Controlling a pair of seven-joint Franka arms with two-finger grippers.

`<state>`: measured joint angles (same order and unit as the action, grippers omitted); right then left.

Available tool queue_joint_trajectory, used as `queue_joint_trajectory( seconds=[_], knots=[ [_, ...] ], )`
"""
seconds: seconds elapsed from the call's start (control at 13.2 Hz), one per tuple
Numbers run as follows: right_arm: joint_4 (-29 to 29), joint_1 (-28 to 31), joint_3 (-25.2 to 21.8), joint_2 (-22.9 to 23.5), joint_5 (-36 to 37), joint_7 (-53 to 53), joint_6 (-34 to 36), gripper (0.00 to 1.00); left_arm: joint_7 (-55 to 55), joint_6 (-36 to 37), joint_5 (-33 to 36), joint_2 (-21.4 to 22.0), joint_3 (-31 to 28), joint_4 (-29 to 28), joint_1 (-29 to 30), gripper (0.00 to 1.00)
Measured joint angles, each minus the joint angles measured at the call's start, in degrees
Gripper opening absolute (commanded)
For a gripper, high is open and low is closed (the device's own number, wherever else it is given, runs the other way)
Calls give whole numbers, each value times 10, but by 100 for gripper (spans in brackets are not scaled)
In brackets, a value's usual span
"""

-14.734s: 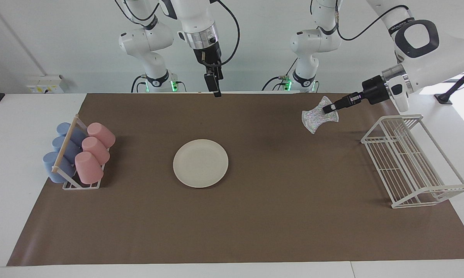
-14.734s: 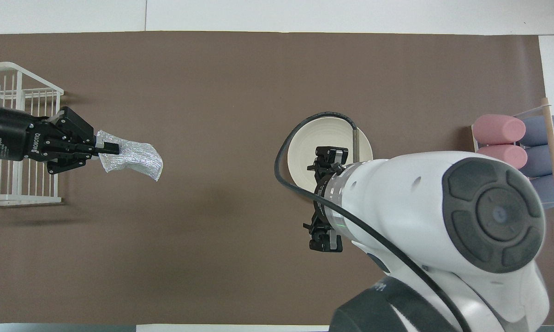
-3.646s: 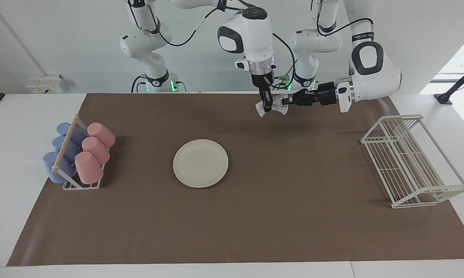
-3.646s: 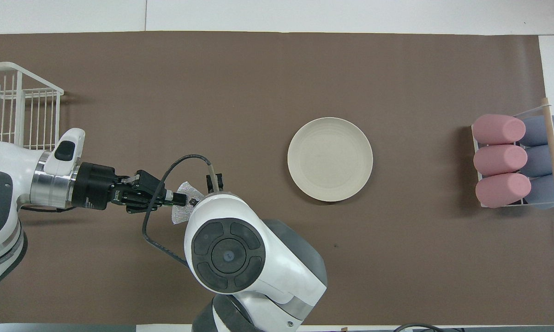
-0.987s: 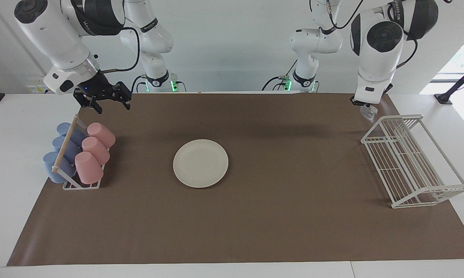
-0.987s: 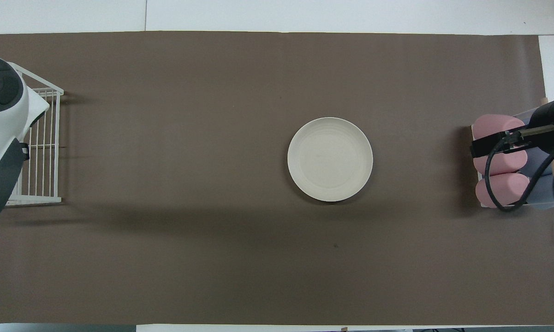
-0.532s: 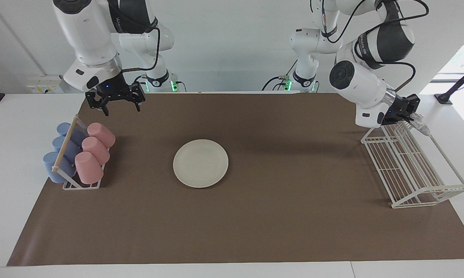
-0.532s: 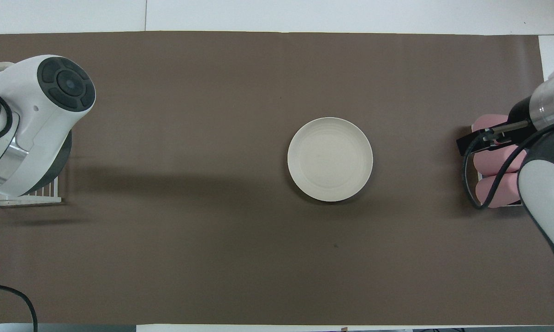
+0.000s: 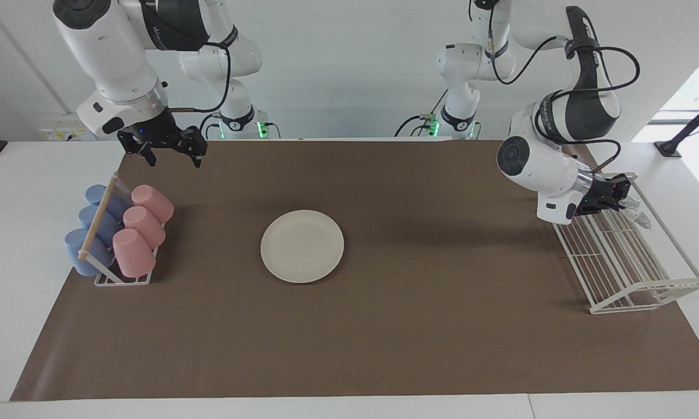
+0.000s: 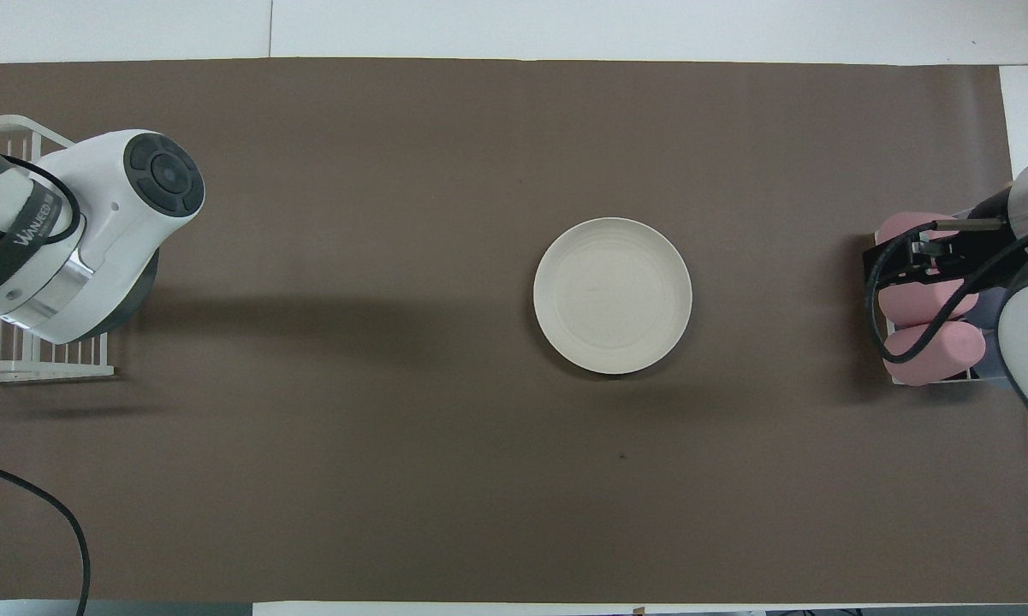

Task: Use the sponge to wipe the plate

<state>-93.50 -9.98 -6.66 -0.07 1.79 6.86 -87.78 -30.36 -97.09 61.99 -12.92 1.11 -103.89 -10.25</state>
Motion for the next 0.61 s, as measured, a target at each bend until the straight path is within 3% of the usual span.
queue_joint_trajectory(
  seconds=[0.23, 0.61],
  knots=[
    [-7, 0, -7, -3, 0, 0, 4, 100, -30, -1, 0, -9, 4, -3, 0, 0],
    [-12, 16, -57, -4, 0, -91, -12, 100, -61, -12, 0, -9, 5, -11, 0, 0]
  ],
)
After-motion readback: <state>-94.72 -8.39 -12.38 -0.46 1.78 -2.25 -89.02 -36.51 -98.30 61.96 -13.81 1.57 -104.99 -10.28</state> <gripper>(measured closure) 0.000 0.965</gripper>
